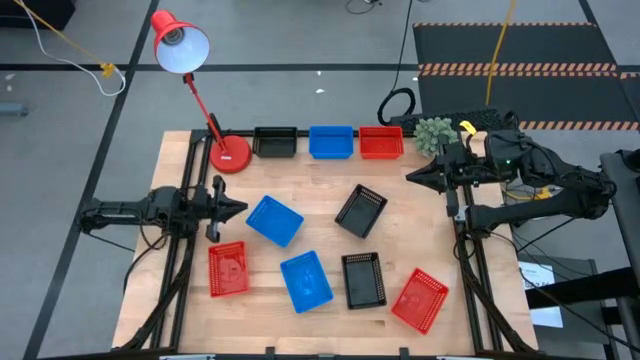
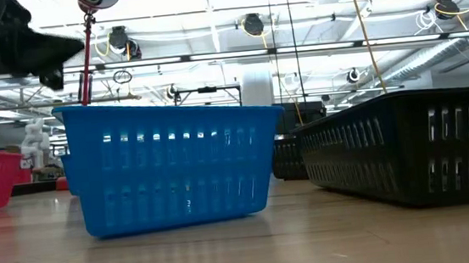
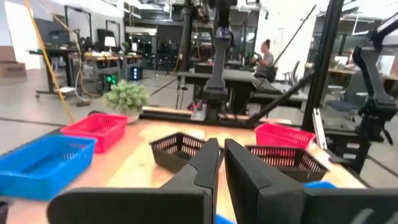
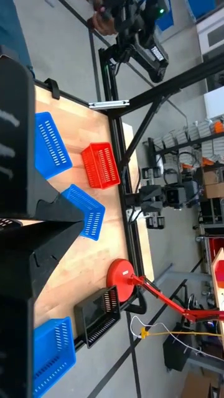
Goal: Stack baskets by color
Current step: Stack the middle blue bin on the top blue bin
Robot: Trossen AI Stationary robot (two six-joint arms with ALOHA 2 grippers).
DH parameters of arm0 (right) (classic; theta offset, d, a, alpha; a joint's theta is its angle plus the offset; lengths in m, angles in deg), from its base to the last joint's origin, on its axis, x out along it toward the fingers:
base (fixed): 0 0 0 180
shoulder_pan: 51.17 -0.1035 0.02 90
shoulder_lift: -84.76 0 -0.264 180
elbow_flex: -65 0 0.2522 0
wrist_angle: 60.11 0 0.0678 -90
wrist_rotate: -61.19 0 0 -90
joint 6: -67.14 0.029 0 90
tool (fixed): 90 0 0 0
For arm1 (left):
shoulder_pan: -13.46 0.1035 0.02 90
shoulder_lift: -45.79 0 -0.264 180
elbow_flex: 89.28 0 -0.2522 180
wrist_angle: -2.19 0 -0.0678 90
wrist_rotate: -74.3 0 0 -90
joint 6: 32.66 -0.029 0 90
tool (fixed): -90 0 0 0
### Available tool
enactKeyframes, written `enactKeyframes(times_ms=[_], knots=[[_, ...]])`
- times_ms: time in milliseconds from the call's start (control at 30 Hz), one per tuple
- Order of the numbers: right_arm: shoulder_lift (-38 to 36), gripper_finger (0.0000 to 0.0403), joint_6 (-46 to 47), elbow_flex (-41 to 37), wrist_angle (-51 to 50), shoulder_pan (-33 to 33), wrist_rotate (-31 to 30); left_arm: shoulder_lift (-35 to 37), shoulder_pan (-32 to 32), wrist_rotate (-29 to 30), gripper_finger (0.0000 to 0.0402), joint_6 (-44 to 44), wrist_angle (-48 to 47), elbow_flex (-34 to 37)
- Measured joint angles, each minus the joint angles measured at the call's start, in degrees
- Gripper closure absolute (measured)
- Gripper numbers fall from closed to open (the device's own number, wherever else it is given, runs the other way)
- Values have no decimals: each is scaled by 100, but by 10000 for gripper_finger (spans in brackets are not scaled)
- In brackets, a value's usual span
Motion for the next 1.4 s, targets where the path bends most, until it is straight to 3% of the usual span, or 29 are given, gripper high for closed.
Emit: enactKeyframes(times_ms=[100, 333, 833, 1000, 1133, 1400], knots=[[0, 403, 7, 0, 1, -1, 0, -241, -49, -70, 396, -241, -489, -495], [41, 403, 7, 0, 2, -1, 0, -1220, -208, -95, 399, -109, -1595, -2005], [466, 403, 9, -2, 2, -3, 0, -4091, -259, -91, 399, -415, -4730, -6427], [578, 403, 9, -2, 2, -3, 0, -4905, -259, -75, 399, -391, -5634, -7531], [658, 403, 11, -2, -4, -5, 2, -5229, -259, 57, 399, -351, -5659, -7763], [809, 403, 202, -2, -254, -11, 2, -5474, -455, 345, 399, -350, -5484, -7241]])
